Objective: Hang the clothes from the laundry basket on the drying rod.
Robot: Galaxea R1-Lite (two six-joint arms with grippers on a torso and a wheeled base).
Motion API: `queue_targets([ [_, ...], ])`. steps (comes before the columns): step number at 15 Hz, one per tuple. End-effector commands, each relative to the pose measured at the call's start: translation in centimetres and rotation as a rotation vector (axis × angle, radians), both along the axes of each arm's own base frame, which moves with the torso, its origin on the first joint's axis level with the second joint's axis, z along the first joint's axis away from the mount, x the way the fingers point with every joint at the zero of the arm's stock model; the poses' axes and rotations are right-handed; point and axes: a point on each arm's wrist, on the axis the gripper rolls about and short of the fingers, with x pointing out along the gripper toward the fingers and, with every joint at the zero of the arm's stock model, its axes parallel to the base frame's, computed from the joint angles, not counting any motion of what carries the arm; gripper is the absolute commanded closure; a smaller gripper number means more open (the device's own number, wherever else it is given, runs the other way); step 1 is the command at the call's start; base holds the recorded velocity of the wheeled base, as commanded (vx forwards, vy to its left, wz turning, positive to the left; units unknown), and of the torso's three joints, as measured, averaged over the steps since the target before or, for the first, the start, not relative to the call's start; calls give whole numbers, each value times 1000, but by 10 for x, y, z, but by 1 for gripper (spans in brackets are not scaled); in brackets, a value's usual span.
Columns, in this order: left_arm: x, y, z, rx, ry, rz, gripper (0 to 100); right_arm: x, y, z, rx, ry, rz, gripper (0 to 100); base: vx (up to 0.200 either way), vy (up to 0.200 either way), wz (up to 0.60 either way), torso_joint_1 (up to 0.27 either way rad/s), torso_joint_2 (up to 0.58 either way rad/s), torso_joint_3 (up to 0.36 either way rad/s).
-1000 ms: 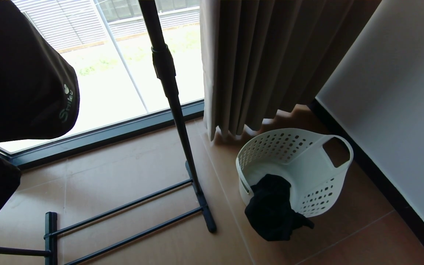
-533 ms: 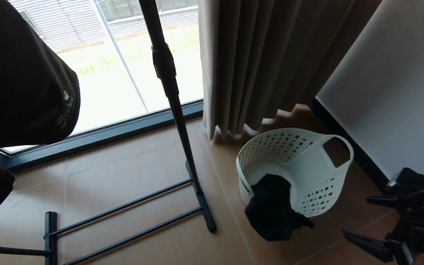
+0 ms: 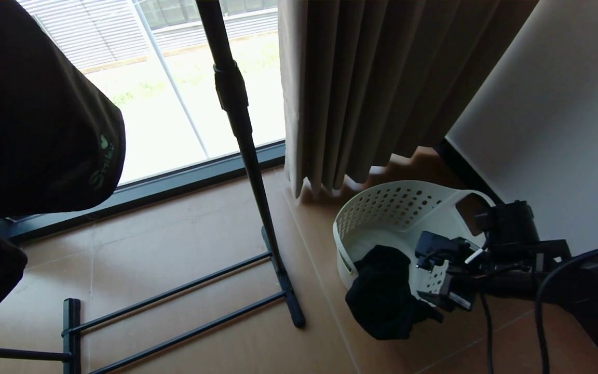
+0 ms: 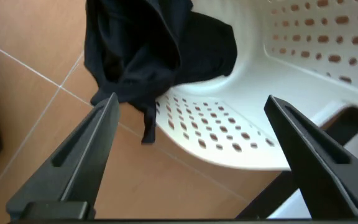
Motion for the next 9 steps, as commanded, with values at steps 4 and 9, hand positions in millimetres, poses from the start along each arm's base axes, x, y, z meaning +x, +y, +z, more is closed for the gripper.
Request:
queue_targets([
  [4, 0, 0, 0, 0, 0, 0, 0, 37, 27, -37, -62, 37, 13, 0, 0, 0, 0, 0, 0, 0],
  [9, 0, 0, 0, 0, 0, 1, 0, 56, 34, -58, -107, 47, -16, 0, 0, 0, 0, 0, 0, 0],
])
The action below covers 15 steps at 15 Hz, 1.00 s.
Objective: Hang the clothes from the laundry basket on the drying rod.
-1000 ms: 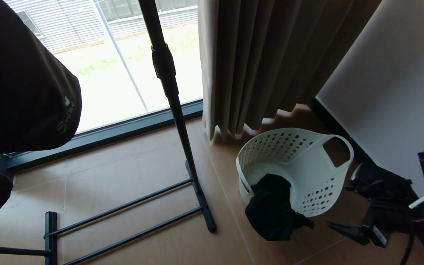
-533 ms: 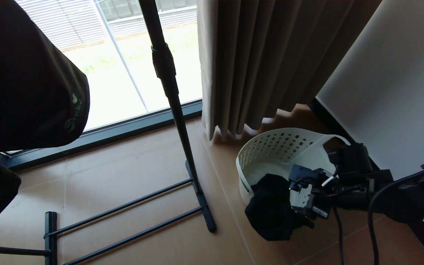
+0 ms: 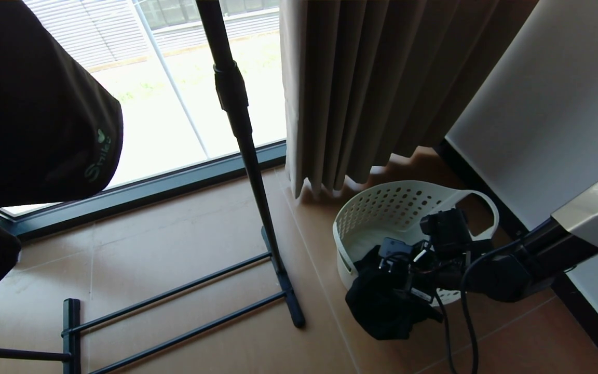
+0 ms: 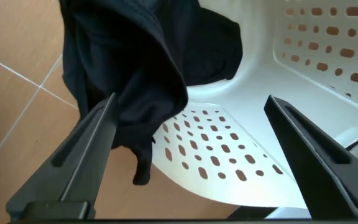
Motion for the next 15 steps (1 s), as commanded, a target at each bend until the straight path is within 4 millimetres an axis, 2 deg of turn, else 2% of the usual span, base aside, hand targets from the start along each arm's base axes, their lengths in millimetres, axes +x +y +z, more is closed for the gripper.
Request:
queue_targets([
  [1, 0, 0, 0, 0, 0, 0, 0, 12, 4, -15, -18, 15, -11, 0, 0, 0, 0, 0, 0, 0],
  [7, 0, 0, 0, 0, 0, 0, 0, 36, 10, -30, -13, 2, -21, 0, 0, 0, 0, 0, 0, 0],
  [12, 0, 0, 0, 0, 0, 0, 0, 46, 13, -48, -17, -55, -50, 0, 0, 0, 0, 0, 0, 0],
  [15, 0, 0, 0, 0, 0, 0, 0, 48, 13, -51, -11, -55, -55, 0, 0, 0, 0, 0, 0, 0],
])
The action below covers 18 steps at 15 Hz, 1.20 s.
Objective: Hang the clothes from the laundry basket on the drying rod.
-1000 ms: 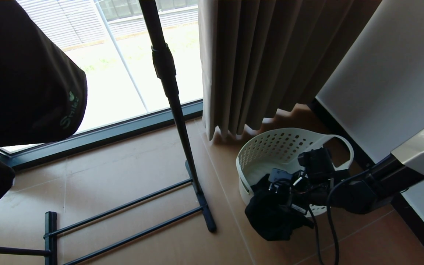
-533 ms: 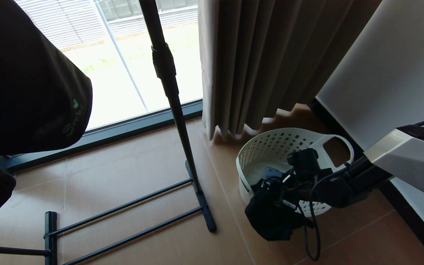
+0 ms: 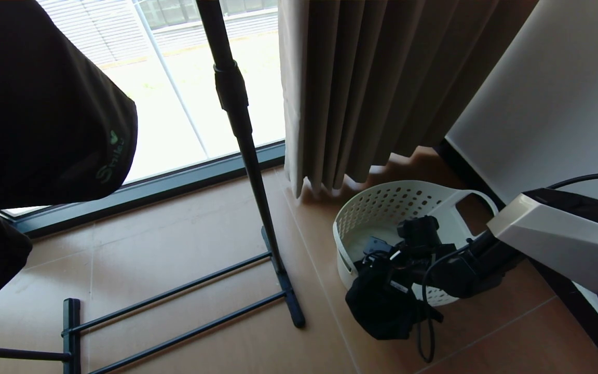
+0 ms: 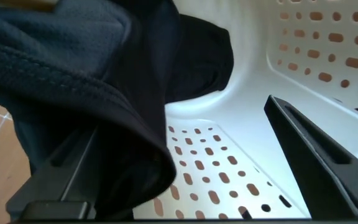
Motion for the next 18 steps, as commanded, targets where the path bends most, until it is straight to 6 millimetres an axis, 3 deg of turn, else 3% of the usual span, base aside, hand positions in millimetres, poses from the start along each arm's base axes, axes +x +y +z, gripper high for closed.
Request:
queue_targets([
  [1, 0, 0, 0, 0, -1, 0, 0, 1, 0, -6, -2, 12, 2, 0, 0, 0, 0, 0, 0, 0],
  [2, 0, 0, 0, 0, -1, 0, 0, 1, 1, -7, -1, 14, 4, 100, 0, 0, 0, 0, 0, 0],
  [6, 0, 0, 0, 0, -1, 1, 0, -6, 0, -6, 59, 36, -35, 100, 0, 0, 0, 0, 0, 0],
  [9, 0, 0, 0, 0, -1, 1, 0, -36, -9, 38, 123, -25, -65, 100, 0, 0, 0, 0, 0, 0],
  [10, 0, 0, 0, 0, -1, 1, 0, -56, -15, 62, 150, -71, -69, 100, 0, 0, 0, 0, 0, 0],
  [12, 0, 0, 0, 0, -1, 1, 0, -87, -19, 94, 197, -126, -65, 100, 0, 0, 0, 0, 0, 0],
  [13, 0, 0, 0, 0, -1, 1, 0, -119, -20, 121, 253, -180, -54, 100, 0, 0, 0, 0, 0, 0],
  [18, 0, 0, 0, 1, -1, 0, 0, -204, -33, 180, 356, -382, 42, 100, 0, 0, 0, 0, 0, 0],
])
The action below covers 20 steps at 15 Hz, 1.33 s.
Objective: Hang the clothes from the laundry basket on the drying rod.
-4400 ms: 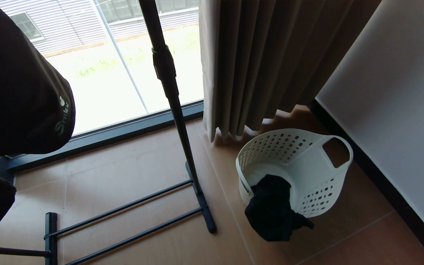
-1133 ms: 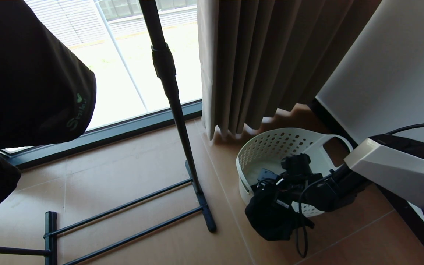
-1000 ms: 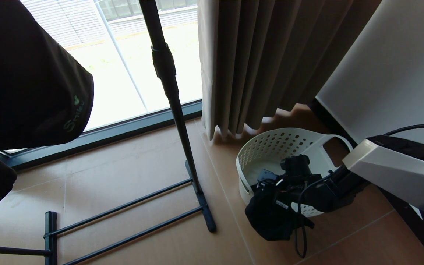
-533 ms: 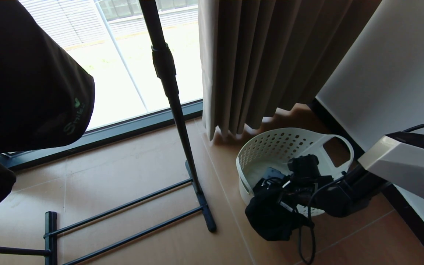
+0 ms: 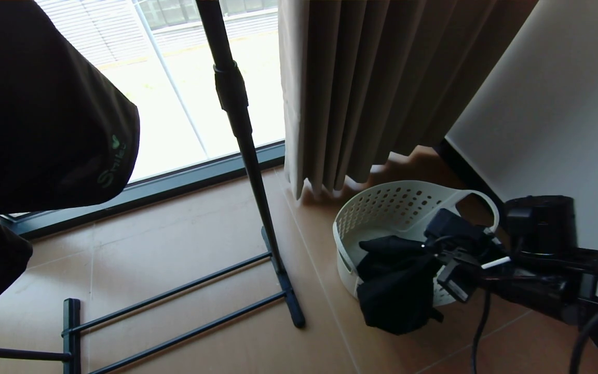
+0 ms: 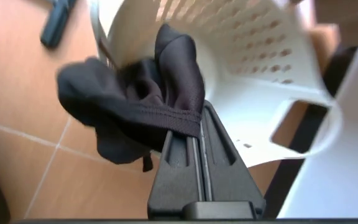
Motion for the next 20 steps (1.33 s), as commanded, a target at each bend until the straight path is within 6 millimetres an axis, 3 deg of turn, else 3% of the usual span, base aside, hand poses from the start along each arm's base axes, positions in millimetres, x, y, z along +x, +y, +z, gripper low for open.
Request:
queue_targets([
  [1, 0, 0, 0, 1, 0, -1, 0, -72, -15, 51, 108, -213, 65, 100, 0, 0, 0, 0, 0, 0],
  [7, 0, 0, 0, 2, -1, -2, 0, -127, -32, 53, 407, -226, 61, 100, 0, 0, 0, 0, 0, 0],
  [14, 0, 0, 0, 5, -1, -7, 0, -131, -31, 49, 475, -164, 172, 100, 0, 0, 0, 0, -9, 140],
  [20, 0, 0, 0, 5, -1, -7, 0, -130, -31, 47, 470, -156, 169, 100, 0, 0, 0, 76, -384, -114],
])
